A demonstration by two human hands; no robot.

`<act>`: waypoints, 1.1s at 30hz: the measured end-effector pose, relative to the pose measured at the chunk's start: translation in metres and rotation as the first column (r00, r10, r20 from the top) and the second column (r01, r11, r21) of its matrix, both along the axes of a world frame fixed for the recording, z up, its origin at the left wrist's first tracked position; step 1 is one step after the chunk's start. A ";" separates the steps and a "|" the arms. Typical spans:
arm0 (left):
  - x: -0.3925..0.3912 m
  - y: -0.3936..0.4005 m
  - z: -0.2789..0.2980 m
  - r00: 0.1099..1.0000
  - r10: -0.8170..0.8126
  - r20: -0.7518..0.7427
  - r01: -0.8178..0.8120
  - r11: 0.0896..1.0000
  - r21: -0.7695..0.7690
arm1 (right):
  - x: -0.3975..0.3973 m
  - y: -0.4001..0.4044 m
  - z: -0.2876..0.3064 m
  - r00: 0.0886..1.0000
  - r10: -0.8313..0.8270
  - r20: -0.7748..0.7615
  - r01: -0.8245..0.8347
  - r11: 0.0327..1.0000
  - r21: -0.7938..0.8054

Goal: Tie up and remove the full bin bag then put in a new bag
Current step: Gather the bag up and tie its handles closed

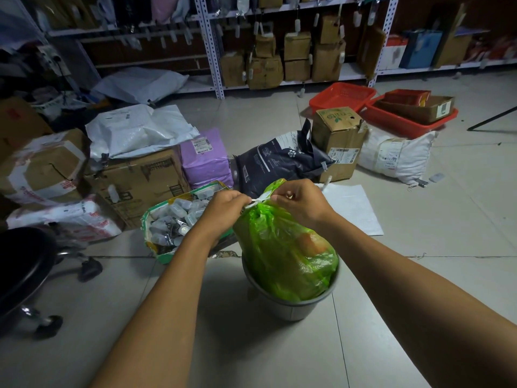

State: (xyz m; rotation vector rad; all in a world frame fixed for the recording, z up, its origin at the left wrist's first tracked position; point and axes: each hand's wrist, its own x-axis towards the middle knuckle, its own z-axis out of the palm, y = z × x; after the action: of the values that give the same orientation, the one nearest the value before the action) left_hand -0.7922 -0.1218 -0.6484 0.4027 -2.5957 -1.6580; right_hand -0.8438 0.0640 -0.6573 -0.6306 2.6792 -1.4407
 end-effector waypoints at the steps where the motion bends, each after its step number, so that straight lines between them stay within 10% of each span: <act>1: 0.001 0.000 0.000 1.000 -0.003 0.007 0.003 1.000 -0.005 | 0.000 0.001 0.000 1.000 -0.011 -0.018 0.011 1.000 0.012; 33: 0.005 -0.009 -0.010 0.998 0.061 -0.003 -0.061 0.997 -0.057 | -0.003 0.018 -0.015 0.987 -0.152 -0.048 0.159 0.962 0.223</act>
State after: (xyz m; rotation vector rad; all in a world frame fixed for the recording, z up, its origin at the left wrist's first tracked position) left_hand -0.7868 -0.1312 -0.6584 0.4731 -2.5951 -1.5611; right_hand -0.8465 0.0824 -0.6725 -0.4369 2.9166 -1.1356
